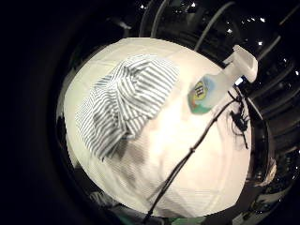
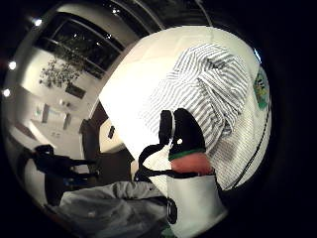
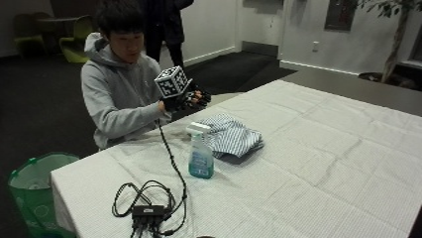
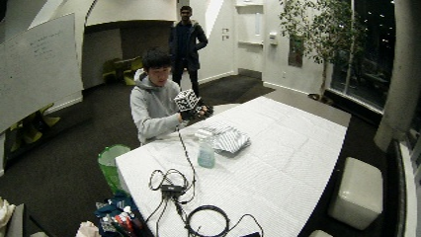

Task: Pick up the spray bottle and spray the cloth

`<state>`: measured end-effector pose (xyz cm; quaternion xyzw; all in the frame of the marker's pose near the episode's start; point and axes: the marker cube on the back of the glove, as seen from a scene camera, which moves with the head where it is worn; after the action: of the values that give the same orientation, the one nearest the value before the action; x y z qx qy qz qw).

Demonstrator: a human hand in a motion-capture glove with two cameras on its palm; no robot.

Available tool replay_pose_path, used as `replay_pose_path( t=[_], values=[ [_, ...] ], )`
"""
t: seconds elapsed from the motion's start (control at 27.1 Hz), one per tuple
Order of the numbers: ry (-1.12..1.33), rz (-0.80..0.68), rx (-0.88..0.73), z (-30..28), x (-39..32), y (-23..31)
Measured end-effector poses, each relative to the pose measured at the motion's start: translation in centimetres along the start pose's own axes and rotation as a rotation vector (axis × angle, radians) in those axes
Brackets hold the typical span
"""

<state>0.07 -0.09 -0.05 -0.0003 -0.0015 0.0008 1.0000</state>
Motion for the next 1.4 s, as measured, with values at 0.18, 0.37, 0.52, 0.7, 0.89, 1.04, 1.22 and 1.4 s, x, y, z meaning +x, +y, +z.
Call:
replay_pose_path(
  t=[0.18,0.37,0.52,0.7,0.89,1.04,1.22,1.4],
  values=[
    [-0.003,-0.002,-0.002,0.2,-0.4,0.3],
    [-0.007,-0.011,-0.006,0.2,-0.3,0.2],
    [-0.008,-0.007,-0.004,0.3,-0.4,0.3],
    [-0.016,-0.017,0.017,-0.1,-0.5,1.1],
    [-0.028,-0.047,0.091,-1.7,0.5,2.5],
    [-0.038,-0.055,0.139,-2.9,2.1,3.6],
    [-0.05,-0.013,0.238,-4.5,5.3,4.6],
    [-0.113,0.063,0.35,-5.9,9.0,5.4]
  ],
)
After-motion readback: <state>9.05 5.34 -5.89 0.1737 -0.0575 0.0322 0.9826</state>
